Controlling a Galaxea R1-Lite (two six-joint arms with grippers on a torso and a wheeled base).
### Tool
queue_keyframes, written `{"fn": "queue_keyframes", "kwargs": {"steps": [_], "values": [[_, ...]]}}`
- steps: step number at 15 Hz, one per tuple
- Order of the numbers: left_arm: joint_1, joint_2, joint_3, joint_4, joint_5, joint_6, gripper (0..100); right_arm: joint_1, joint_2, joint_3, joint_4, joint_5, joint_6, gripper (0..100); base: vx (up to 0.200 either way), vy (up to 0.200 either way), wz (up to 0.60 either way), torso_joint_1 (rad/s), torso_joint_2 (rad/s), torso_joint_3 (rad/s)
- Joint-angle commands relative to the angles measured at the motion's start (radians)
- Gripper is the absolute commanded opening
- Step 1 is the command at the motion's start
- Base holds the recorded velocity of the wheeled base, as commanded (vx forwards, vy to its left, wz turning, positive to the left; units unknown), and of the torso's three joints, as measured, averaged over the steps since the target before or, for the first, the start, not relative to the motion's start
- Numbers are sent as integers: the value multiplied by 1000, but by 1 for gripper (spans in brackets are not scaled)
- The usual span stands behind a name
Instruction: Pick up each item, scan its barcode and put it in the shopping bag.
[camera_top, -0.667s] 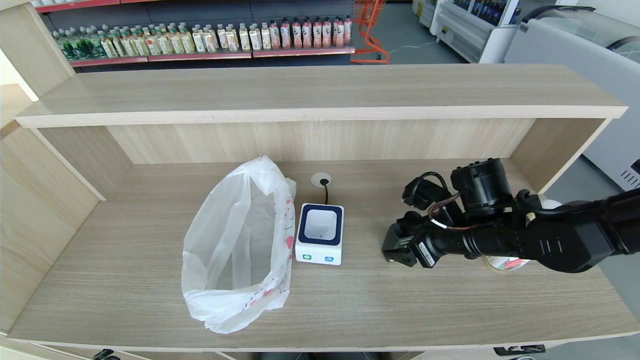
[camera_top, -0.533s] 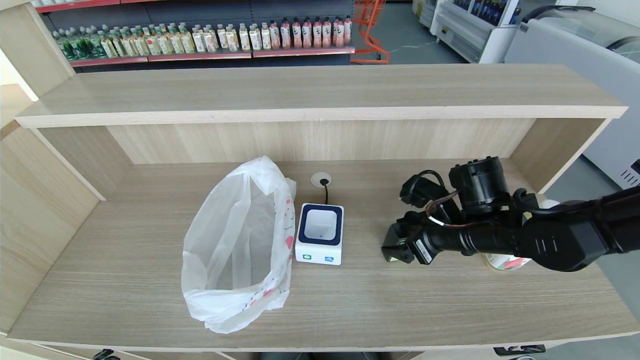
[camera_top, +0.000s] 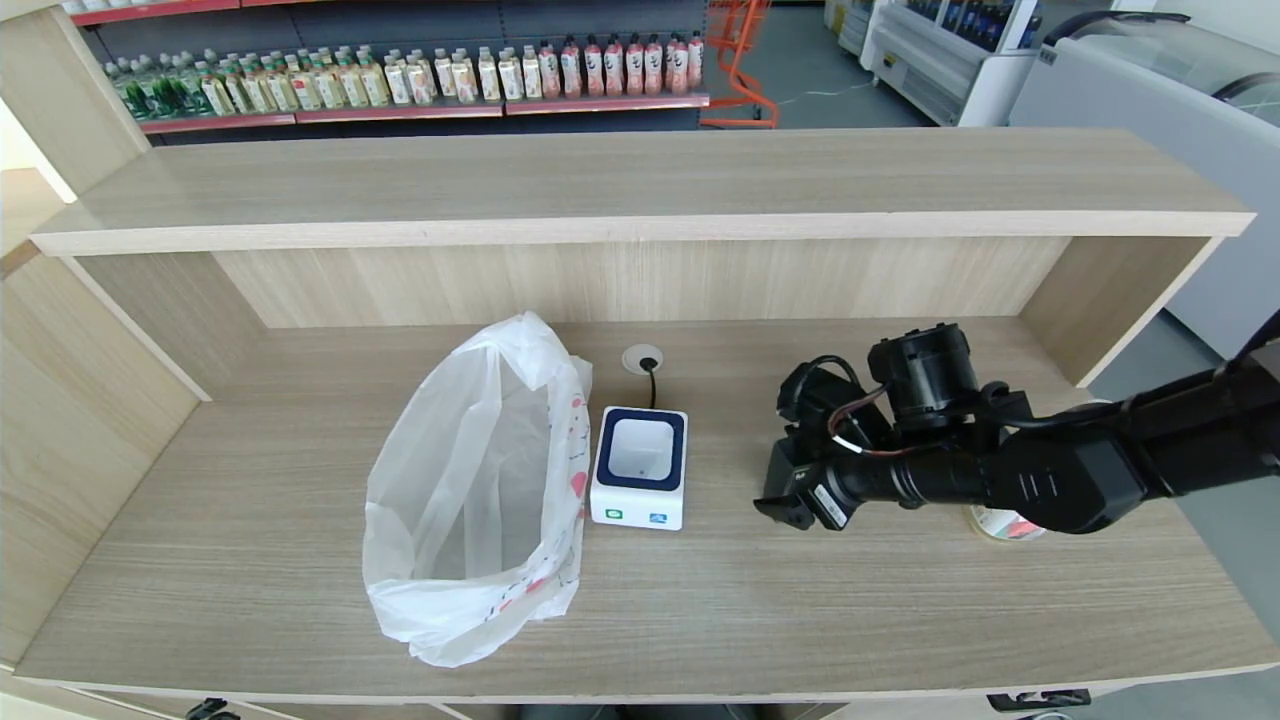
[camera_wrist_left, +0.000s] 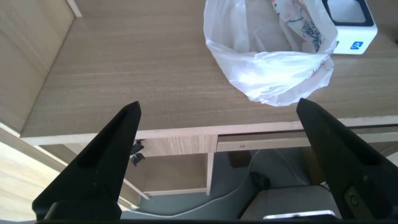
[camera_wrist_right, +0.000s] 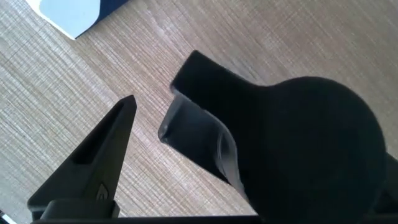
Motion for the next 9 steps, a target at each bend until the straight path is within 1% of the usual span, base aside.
{"fn": "queue_keyframes", "kwargs": {"steps": [1, 3, 6, 7, 9], "values": [[0, 2, 0, -1, 0, 0, 100, 6, 33, -46, 0, 1, -9, 100, 0, 0, 0, 0, 0, 0], [0, 2, 0, -1, 0, 1, 100, 23, 41, -68, 0, 1, -11, 100, 0, 0, 0, 0, 0, 0], [0, 2, 0, -1, 0, 1, 100, 26, 31, -65, 0, 2, -11, 100, 0, 0, 0, 0, 0, 0], [0, 2, 0, -1, 0, 0, 100, 26, 24, -63, 0, 5, -8, 0, 0, 0, 0, 0, 0, 0], [0, 2, 0, -1, 0, 0, 100, 26, 16, -49, 1, 5, -8, 0, 0, 0, 0, 0, 0, 0]]}}
